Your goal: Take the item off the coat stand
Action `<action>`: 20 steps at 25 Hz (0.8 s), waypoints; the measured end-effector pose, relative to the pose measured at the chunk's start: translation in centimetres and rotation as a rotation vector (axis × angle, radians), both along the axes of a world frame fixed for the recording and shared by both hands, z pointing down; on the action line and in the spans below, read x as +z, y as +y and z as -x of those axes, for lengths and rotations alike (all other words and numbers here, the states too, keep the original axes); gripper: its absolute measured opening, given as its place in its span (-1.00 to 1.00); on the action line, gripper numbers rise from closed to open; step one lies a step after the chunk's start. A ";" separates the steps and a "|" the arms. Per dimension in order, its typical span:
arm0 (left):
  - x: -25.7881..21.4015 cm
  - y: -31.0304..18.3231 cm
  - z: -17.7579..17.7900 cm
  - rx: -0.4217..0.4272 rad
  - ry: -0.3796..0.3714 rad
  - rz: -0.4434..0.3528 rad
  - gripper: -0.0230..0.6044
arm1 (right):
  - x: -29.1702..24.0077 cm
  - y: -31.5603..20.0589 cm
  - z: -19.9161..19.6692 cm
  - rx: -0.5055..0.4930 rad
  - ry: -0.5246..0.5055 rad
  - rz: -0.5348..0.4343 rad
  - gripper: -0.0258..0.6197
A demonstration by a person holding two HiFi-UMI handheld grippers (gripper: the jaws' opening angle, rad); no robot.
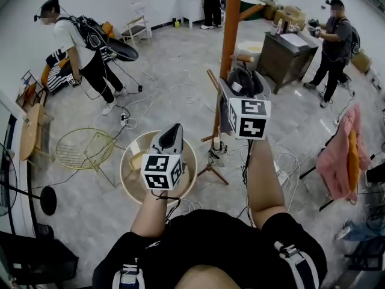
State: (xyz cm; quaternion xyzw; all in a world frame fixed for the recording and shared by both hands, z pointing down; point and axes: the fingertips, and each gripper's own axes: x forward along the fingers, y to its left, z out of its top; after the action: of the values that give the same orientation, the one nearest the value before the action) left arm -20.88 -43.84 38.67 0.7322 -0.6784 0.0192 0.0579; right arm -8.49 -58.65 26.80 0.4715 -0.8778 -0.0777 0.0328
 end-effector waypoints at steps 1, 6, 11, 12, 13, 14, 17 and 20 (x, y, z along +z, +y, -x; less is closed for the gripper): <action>0.1 0.0 0.1 0.000 0.001 0.003 -0.87 | 0.4 -0.2 0.0 0.008 0.014 0.011 0.31; 0.4 -0.3 0.9 0.007 0.002 0.006 -0.87 | 1.1 -0.6 -0.6 0.070 0.030 0.017 -0.61; 0.0 -0.4 0.5 0.029 0.000 0.002 -0.87 | 0.7 -0.5 -1.1 0.062 -0.026 0.053 -0.73; 0.1 -0.3 0.4 0.033 0.000 0.001 -0.87 | 0.7 -0.3 -1.3 0.057 -0.040 0.058 -0.73; 0.3 -0.3 0.3 0.036 -0.001 0.000 -0.87 | 0.7 0.0 -1.5 0.052 -0.051 0.056 -0.73; 0.4 -0.3 0.2 0.038 -0.001 -0.001 -0.87 | 0.5 0.2 -1.6 0.047 -0.059 0.049 -0.74; 0.4 -0.5 -0.1 0.046 0.000 0.002 -0.87 | -1.0 1.2 -2.0 0.031 -0.081 0.014 -0.74; 0.2 -0.5 -0.5 0.054 0.003 0.002 -0.87 | -2.8 2.2 -3.0 0.034 -0.106 -0.019 -0.74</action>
State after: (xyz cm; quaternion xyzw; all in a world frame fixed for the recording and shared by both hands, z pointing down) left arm -20.36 -44.35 38.84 0.7501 -0.6583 0.0204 0.0591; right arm -5.52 -56.44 23.95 0.4900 -0.8695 -0.0603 -0.0170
